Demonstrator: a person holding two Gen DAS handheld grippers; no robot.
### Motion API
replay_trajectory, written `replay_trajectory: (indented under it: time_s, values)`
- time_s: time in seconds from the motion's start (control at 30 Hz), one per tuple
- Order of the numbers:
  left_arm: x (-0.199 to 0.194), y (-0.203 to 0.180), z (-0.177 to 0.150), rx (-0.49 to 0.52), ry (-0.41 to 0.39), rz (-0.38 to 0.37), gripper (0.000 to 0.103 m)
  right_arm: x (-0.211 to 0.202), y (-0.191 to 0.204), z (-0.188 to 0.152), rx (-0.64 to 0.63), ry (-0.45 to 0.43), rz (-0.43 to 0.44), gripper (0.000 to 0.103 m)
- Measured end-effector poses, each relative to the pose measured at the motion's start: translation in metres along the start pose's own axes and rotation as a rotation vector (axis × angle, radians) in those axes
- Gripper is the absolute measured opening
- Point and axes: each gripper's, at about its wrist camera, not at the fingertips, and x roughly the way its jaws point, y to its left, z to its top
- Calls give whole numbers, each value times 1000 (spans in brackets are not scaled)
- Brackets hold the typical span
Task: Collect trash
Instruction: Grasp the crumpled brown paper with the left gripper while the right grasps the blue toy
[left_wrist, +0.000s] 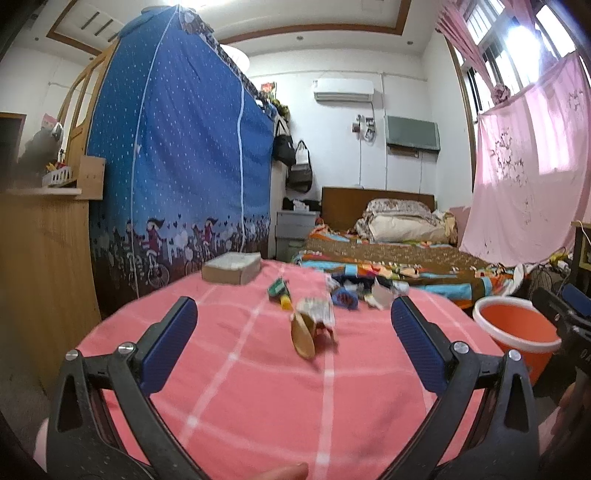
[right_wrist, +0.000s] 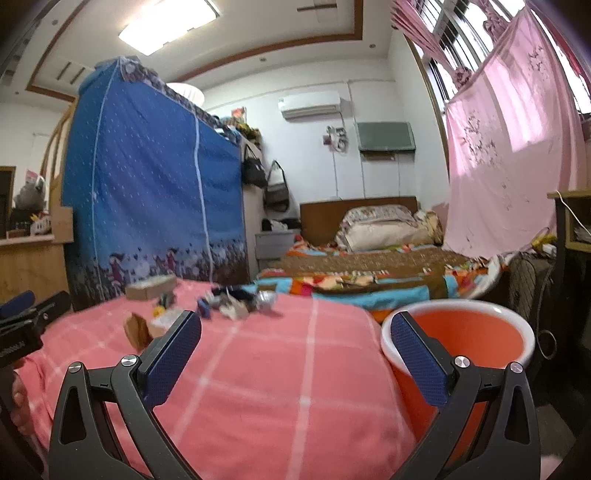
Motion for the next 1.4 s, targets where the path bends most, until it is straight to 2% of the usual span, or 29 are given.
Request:
replay_trajectory:
  time_s: [0.27,0.4,0.53,0.6,0.67,0.83,0.93,1.03,1.13,1.2,1.23,1.3,1.37,1.4]
  values:
    - [20,2,23,59,-93,2,103,26,14,38,-57,-109,67,103]
    - [34,5,25,78,-99,7,103,47,24,46,-83,-140,119,103]
    - [57,12,17,50,-17,0,103,75,32,43,-97,-140,178,103]
    - [70,16,10,23,55,-6,103,87,37,40,-109,-120,193,103]
    - [80,19,5,3,120,-36,103,99,41,36,-117,-90,215,103]
    - [93,12,1,16,191,-80,101,119,48,29,-126,-23,237,103]
    - [103,10,-7,23,262,-89,97,133,51,24,-122,41,255,102]
    - [115,11,-13,7,346,-105,88,147,51,17,-94,123,303,93]
    - [126,13,-20,-24,420,-126,69,161,56,12,-96,194,330,80]
    - [132,13,-22,-45,460,-149,49,172,60,9,-97,252,349,76]
    - [135,13,-24,-59,477,-162,44,175,62,8,-95,271,357,70]
    - [138,13,-24,-76,498,-175,21,185,66,5,-96,332,376,62]
    - [141,13,-23,-98,508,-188,14,194,69,0,-99,385,389,50]
    - [142,14,-22,-107,508,-186,12,197,71,-2,-97,409,398,48]
